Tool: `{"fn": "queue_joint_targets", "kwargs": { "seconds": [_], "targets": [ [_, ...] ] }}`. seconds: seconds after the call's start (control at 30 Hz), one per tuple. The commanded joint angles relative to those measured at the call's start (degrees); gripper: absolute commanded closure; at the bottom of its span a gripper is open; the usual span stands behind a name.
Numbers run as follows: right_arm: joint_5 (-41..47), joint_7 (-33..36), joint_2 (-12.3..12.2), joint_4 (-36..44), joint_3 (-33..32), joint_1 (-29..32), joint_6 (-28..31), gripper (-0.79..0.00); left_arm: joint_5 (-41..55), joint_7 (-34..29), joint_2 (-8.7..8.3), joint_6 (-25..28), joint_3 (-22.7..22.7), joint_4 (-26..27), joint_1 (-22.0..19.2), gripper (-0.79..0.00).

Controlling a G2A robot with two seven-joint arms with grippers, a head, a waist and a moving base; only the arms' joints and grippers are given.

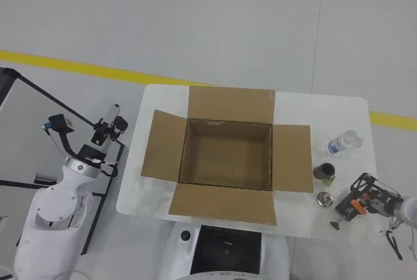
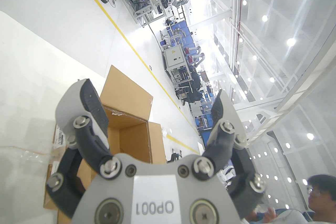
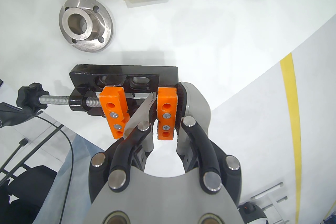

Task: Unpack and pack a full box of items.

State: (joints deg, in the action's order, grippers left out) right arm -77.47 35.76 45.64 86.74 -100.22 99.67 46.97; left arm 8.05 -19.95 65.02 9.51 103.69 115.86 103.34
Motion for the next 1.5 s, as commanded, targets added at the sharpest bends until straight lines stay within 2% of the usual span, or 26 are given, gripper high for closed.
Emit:
{"fn": "queue_joint_targets", "kwargs": {
  "seconds": [0.0, 0.33, 0.5, 0.57, 0.6, 0.63, 0.87, 1.03, 1.17, 1.33, 1.47],
  "targets": [
    [-0.6, 0.0, 0.1, -1.2, 1.4, -1.2, 0.0, 0.0, 0.0, 0.0, 0.0, 0.0, 0.0, 0.0, 0.0, -0.785],
    [-2.4, -1.1, 0.2, -5.1, 4.3, -4.6, 0.4, 0.0, 0.0, 0.0, 0.0, 0.0, 0.0, 0.0, 0.0, -0.785],
    [-2.4, -1.5, 0.1, -5.8, 4.5, -5.1, 0.6, -0.08, 0.0, 0.0, 0.0, 0.0, 0.0, 0.0, 0.0, -0.785],
    [-2.2, -1.7, 0.1, -5.9, 4.4, -5.0, 0.7, -0.172, 0.0, 0.0, 0.0, 0.0, 0.0, 0.0, 0.0, -0.785],
    [-2.1, -1.7, 0.1, -5.9, 4.4, -4.9, 0.7, -0.259, 0.0, 0.0, 0.0, 0.0, 0.0, 0.0, 0.0, -0.785],
    [-1.9, -1.8, 0.1, -5.9, 4.1, -4.9, 0.6, -0.299, 0.0, 0.0, 0.0, 0.0, 0.0, 0.0, 0.0, -0.785],
    [-0.3, -3.0, -0.3, -4.1, 1.2, -4.0, 1.5, -0.314, 0.0, 0.0, 0.0, 0.0, 0.0, 0.0, 0.0, -0.785],
    [4.3, -4.1, -1.1, 0.3, -7.0, -0.3, 4.4, -0.323, 0.0, 0.0, 0.0, 0.0, 0.0, 0.0, 0.0, -0.785],
    [12.0, -6.3, -1.6, 4.1, -19.0, 5.1, 9.2, -0.323, 0.0, 0.0, 0.0, 0.0, 0.0, 0.0, 0.0, -0.785],
    [33.0, -15.3, -1.7, 7.6, -33.7, 13.0, 11.0, -0.326, 0.0, 0.0, 0.0, 0.0, 0.0, 0.0, 0.0, -0.785],
    [46.5, -20.7, -2.1, 10.0, -38.3, 18.0, 11.0, -0.32, 0.0, 0.0, 0.0, 0.0, 0.0, 0.0, 0.0, -0.785]
  ]
}}
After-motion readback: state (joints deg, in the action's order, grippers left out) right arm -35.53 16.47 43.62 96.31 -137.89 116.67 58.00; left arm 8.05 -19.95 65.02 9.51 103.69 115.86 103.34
